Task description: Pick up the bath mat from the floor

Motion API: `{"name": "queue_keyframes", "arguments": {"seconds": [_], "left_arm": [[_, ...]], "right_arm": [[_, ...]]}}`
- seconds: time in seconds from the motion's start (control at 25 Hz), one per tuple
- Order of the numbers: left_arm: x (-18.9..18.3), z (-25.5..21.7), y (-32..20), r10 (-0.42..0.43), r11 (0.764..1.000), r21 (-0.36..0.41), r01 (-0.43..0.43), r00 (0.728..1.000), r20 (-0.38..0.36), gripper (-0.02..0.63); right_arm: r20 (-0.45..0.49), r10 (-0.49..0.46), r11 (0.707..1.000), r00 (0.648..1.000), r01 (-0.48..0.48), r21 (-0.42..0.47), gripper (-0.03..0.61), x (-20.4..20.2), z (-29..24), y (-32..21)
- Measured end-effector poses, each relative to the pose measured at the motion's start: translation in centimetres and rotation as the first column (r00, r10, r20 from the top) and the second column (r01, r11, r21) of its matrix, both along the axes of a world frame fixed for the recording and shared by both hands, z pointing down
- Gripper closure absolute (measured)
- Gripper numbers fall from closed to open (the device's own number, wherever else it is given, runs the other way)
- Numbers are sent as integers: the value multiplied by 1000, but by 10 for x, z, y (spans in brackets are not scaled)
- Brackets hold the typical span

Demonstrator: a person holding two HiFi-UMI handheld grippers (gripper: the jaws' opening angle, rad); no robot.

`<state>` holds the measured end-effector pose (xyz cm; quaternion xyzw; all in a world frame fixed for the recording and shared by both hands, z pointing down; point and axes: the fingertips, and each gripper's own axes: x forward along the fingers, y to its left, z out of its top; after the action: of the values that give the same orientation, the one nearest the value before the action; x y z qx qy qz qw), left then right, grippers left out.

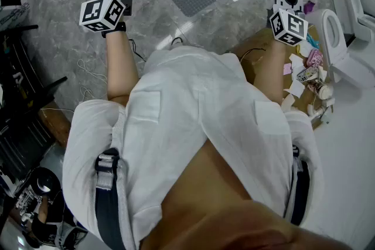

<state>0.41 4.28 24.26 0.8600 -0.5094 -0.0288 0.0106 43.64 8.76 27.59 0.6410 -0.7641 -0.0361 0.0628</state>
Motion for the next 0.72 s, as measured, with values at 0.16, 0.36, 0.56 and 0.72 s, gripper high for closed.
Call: {"name": "queue_keyframes", "arguments": {"seconds": [0.16, 0.36, 0.56, 0.72], "left_arm": [[-1, 2, -5, 0, 1000, -2, 0, 1000, -1, 589], [-3, 8, -13, 0, 1000, -16, 0, 1000, 0, 589], [-9, 15, -21, 0, 1000, -27, 0, 1000, -9, 589], [-18, 20, -26, -3, 999, -34, 2, 1000, -13, 589]], "right_arm": [[1, -1, 1000, 1000, 1, -4, 552, -1, 3, -6], [-3, -5, 1000, 1000, 5, -18, 552, -5, 8, -14], [-9, -6, 1000, 1000, 5, -30, 552, -11, 12, -22], [-10, -7, 1000, 1000, 6, -31, 552, -18, 13, -28]]}}
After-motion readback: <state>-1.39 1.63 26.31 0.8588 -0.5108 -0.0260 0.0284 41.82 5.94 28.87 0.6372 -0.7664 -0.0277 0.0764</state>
